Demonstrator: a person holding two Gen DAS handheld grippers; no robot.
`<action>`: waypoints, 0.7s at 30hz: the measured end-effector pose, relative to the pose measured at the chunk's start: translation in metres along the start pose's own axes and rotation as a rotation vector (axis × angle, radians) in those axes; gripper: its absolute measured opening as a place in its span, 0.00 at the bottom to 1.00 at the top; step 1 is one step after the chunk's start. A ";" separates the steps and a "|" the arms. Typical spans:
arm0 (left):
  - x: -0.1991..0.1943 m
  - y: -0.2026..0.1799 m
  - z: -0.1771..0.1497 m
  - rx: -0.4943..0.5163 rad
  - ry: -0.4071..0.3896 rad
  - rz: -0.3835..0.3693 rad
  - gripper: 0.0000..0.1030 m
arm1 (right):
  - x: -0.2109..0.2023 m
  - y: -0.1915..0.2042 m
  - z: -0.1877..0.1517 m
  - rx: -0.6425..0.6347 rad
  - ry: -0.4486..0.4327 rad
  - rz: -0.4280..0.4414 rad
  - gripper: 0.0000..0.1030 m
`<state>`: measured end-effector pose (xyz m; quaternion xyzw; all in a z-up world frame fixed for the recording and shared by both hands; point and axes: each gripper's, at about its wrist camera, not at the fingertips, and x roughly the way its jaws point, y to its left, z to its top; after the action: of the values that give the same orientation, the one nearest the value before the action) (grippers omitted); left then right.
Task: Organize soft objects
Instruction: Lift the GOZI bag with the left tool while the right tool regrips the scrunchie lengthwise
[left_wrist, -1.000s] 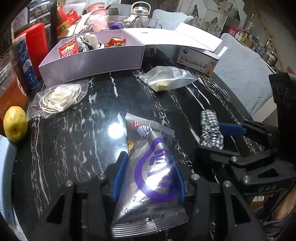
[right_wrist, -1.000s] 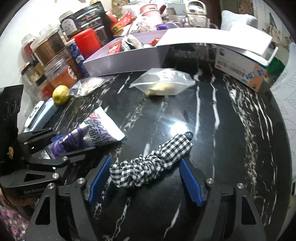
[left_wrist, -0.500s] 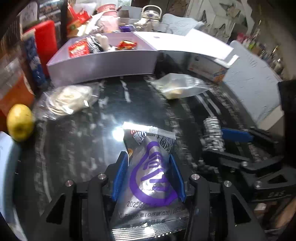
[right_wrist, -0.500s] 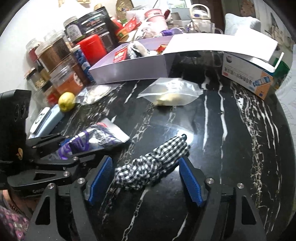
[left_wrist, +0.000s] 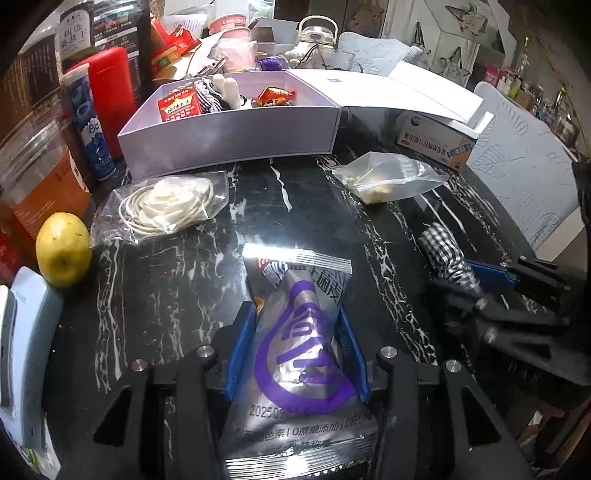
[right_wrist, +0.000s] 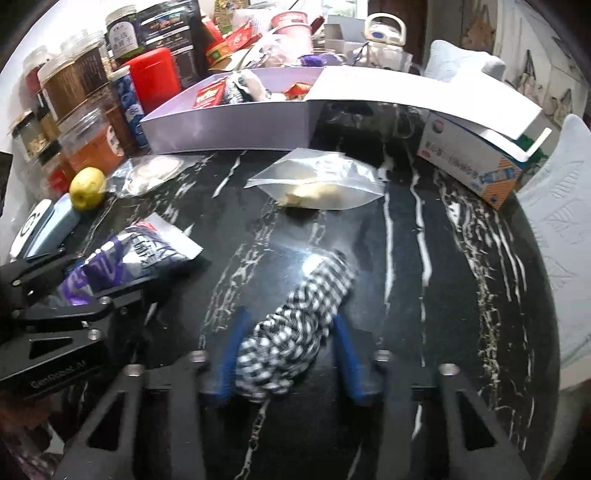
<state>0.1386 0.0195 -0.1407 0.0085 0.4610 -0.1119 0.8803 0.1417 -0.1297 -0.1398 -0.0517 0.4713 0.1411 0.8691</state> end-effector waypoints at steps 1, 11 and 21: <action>0.000 -0.001 0.000 0.004 0.000 0.006 0.43 | -0.001 -0.002 0.000 0.004 -0.003 -0.001 0.27; -0.005 0.003 -0.003 -0.028 0.003 -0.043 0.41 | -0.009 -0.016 -0.011 0.070 -0.022 0.041 0.21; -0.021 -0.001 -0.003 -0.043 -0.014 -0.103 0.41 | -0.025 -0.018 -0.017 0.087 -0.052 0.065 0.21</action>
<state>0.1243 0.0227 -0.1256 -0.0352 0.4567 -0.1472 0.8766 0.1203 -0.1555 -0.1288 0.0050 0.4557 0.1501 0.8774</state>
